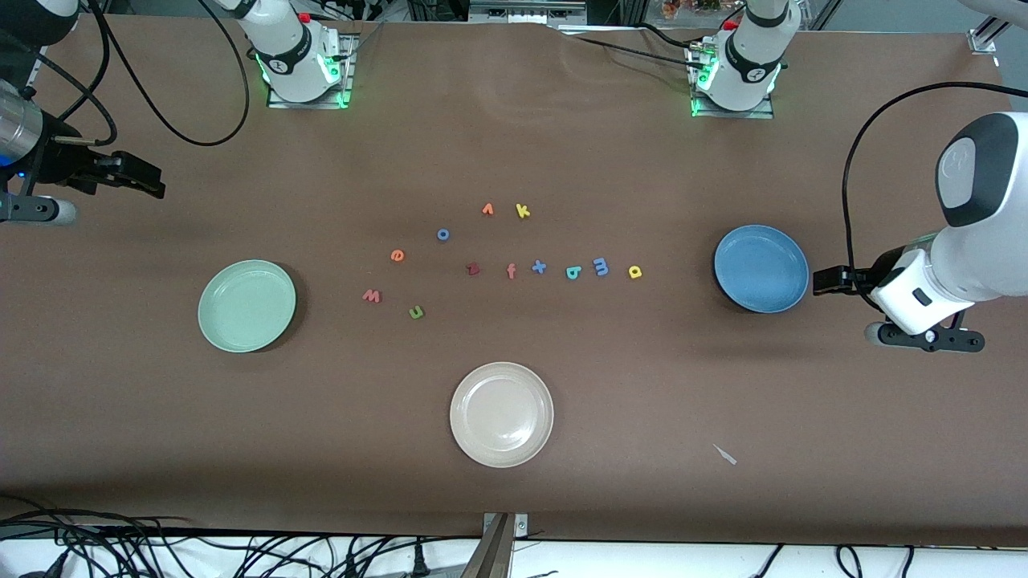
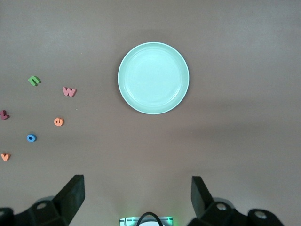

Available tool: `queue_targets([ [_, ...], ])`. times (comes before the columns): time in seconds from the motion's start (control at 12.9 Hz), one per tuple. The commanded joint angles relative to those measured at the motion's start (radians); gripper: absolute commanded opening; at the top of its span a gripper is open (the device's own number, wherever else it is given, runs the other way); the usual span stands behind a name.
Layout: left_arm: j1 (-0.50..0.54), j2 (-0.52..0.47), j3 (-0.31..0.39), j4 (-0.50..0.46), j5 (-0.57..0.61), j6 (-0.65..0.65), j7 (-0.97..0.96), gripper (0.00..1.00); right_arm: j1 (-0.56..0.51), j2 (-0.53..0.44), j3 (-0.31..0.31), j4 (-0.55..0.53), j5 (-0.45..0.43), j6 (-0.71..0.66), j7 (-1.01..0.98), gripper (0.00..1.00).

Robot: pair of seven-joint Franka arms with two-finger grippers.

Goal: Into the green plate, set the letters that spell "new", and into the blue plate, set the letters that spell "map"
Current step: 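Reach the left gripper to the yellow letter while the right gripper reaches the orange e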

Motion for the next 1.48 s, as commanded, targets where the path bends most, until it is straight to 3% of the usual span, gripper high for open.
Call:
queue_targets([
  [0.0, -0.047, 0.011, -0.003, -0.014, -0.022, 0.011, -0.097, 1.0, -0.001, -0.004, -0.001, 0.005, 0.013, -0.013, -0.017, 1.0],
  [0.31, -0.141, 0.051, -0.007, -0.063, -0.033, 0.043, -0.339, 1.0, -0.001, -0.006, 0.002, 0.005, 0.013, -0.012, -0.014, 1.0],
  [0.62, -0.227, 0.045, -0.008, -0.247, -0.091, 0.278, -0.64, 1.0, 0.001, -0.001, 0.004, -0.003, 0.017, -0.002, -0.026, 1.0],
  [0.86, -0.236, 0.061, -0.028, -0.29, -0.174, 0.31, -0.705, 1.0, 0.024, 0.029, 0.023, -0.003, 0.008, 0.01, -0.026, 1.0],
  [1.09, -0.245, 0.067, -0.074, -0.424, -0.177, 0.511, -0.762, 1.0, 0.077, 0.068, 0.033, -0.015, 0.017, 0.054, -0.005, 1.0],
  [1.4, -0.277, 0.074, -0.088, -0.524, -0.174, 0.649, -0.765, 0.95, 0.114, 0.068, 0.078, -0.179, 0.022, 0.255, 0.114, 1.0],
])
